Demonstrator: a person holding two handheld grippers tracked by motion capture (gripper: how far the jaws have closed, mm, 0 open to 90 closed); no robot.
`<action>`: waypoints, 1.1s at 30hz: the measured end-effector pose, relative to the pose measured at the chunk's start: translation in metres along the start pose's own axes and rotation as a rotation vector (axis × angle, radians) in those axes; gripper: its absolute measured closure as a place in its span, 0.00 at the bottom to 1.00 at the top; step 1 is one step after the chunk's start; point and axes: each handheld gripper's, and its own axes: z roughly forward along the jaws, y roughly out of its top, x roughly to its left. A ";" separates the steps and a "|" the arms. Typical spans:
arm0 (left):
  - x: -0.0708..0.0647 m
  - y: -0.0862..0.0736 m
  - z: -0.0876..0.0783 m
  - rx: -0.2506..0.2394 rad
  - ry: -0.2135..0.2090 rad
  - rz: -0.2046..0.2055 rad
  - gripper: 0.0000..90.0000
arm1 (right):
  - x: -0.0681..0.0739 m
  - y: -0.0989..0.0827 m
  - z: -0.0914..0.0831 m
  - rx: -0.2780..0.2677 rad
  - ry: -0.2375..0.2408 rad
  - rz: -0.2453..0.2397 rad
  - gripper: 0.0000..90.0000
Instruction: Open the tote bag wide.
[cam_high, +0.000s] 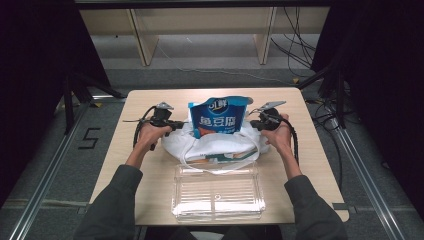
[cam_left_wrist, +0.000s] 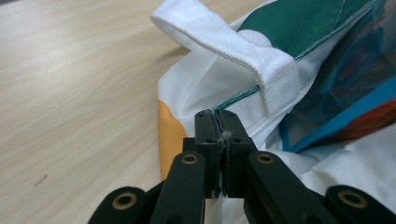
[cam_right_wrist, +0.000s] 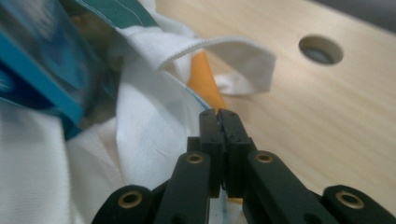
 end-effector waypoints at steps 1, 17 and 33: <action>0.001 -0.001 0.003 0.008 -0.005 -0.005 0.97 | -0.002 -0.002 0.005 0.028 0.000 -0.005 1.00; 0.001 -0.005 -0.007 -0.063 -0.019 -0.034 0.77 | -0.016 -0.012 -0.001 -0.037 0.020 0.067 0.80; -0.043 -0.034 -0.073 -0.191 -0.078 -0.021 0.58 | 0.046 0.001 -0.056 -0.055 0.177 -0.091 0.70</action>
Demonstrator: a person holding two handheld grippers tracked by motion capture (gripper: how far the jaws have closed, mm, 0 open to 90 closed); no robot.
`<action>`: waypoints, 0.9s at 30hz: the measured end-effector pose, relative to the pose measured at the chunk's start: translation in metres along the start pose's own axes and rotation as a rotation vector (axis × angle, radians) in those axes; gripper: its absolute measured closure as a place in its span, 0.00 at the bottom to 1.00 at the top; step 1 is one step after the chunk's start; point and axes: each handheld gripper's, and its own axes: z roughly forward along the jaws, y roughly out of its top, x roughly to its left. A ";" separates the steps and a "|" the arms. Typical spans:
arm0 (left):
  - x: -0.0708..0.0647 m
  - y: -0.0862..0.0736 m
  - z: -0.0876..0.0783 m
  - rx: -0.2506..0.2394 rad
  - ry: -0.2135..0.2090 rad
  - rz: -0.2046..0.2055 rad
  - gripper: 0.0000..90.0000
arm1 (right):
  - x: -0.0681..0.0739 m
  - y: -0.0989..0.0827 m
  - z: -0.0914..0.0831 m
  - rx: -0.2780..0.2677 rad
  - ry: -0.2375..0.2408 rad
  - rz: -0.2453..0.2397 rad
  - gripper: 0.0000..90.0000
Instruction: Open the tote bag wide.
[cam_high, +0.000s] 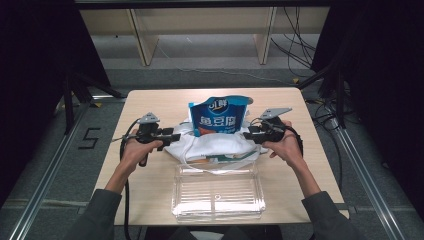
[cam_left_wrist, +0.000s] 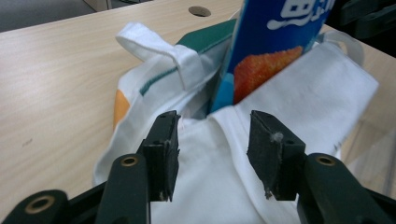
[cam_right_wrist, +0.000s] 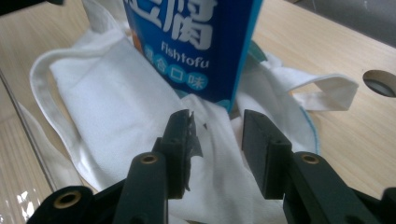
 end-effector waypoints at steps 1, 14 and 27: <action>-0.001 -0.003 -0.003 -0.004 0.001 -0.001 0.58 | 0.000 0.000 0.000 0.000 0.000 0.000 0.70; -0.015 -0.035 -0.020 0.037 0.013 -0.003 0.56 | 0.013 -0.022 0.035 0.232 0.057 -0.144 0.99; -0.021 -0.045 -0.033 0.030 0.028 -0.013 0.43 | 0.006 -0.028 0.038 0.200 0.070 -0.048 0.80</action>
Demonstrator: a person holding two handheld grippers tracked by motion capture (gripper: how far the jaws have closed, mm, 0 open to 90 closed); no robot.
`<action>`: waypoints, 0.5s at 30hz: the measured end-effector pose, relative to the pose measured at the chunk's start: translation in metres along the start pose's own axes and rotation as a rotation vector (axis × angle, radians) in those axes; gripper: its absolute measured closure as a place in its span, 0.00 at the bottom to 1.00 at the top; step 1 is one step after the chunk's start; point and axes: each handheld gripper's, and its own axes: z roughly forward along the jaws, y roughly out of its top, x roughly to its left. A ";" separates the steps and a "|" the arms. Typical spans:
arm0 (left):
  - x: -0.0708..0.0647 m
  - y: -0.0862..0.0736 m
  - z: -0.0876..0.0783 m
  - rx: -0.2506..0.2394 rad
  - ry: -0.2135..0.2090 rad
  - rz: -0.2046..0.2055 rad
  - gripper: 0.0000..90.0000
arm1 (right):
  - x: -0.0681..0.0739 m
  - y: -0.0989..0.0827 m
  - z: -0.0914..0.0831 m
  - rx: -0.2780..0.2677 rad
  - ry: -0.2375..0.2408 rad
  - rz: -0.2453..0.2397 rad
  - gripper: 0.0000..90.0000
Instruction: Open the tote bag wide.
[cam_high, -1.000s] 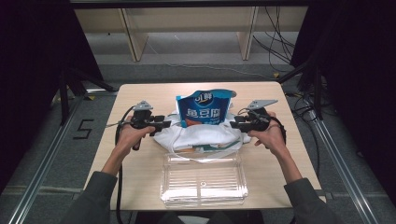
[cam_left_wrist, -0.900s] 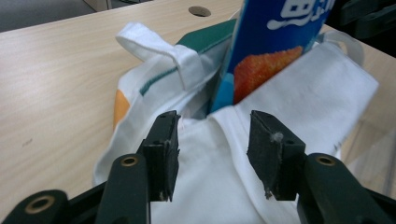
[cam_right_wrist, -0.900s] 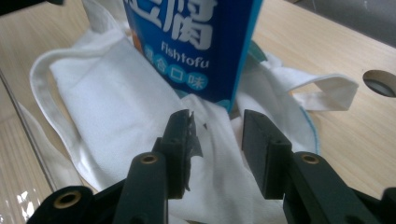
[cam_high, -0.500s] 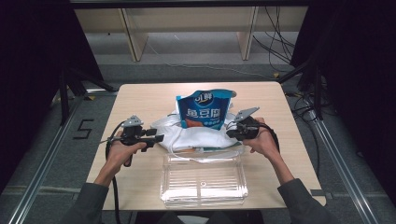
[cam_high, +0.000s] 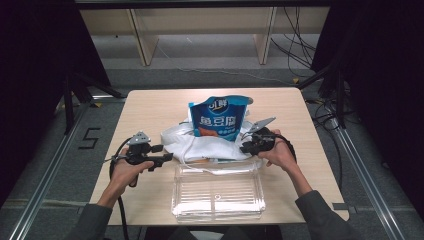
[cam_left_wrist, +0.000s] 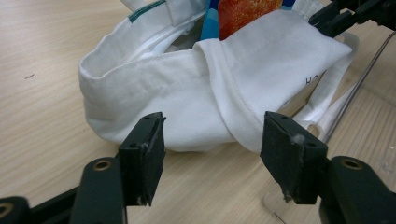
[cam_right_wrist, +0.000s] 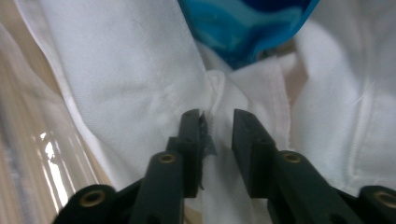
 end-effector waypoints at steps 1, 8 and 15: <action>0.000 -0.001 -0.002 -0.004 0.000 -0.004 0.43 | 0.000 0.000 0.000 0.000 0.000 0.000 0.80; -0.004 -0.005 -0.016 -0.025 0.034 -0.007 0.36 | -0.007 0.008 -0.038 -0.137 -0.045 0.012 0.62; -0.010 -0.017 -0.022 -0.007 0.059 -0.037 0.32 | -0.007 0.013 -0.068 -0.173 -0.064 0.041 0.48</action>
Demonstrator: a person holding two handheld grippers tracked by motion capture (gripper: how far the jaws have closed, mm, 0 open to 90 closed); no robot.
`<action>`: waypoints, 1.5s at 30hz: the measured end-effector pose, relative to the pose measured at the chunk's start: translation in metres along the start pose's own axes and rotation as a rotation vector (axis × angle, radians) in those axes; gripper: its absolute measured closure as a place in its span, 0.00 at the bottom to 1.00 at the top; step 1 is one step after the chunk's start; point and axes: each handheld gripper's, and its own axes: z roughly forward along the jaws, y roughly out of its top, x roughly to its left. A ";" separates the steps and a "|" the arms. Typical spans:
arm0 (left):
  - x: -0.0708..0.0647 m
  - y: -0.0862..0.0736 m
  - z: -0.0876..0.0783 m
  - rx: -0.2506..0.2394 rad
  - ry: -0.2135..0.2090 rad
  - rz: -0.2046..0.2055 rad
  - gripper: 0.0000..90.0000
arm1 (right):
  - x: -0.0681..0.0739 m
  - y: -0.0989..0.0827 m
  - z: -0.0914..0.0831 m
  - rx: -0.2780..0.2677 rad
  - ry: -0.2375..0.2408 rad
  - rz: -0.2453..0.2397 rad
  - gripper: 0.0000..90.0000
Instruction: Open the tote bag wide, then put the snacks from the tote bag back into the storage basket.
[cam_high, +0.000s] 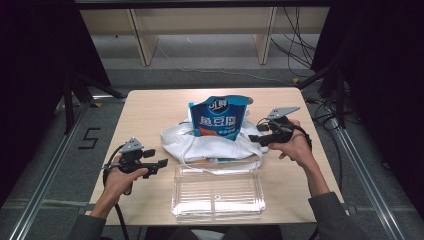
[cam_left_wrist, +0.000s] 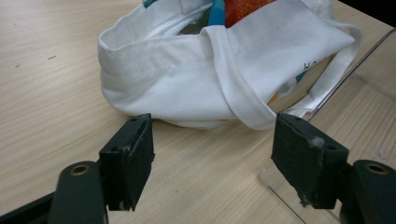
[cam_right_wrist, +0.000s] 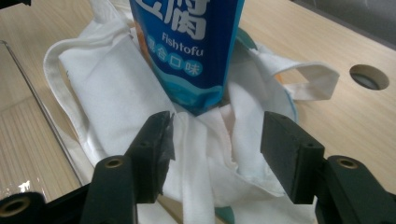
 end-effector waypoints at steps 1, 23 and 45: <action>-0.001 -0.001 0.000 -0.007 0.000 0.004 0.31 | -0.001 0.001 -0.003 0.002 -0.001 -0.016 0.47; -0.031 -0.039 -0.019 -0.002 0.039 0.046 0.26 | 0.006 0.006 -0.008 0.004 -0.037 -0.016 0.39; -0.032 -0.049 -0.025 0.002 0.076 0.058 0.24 | 0.011 0.042 -0.025 -0.026 -0.076 -0.074 0.35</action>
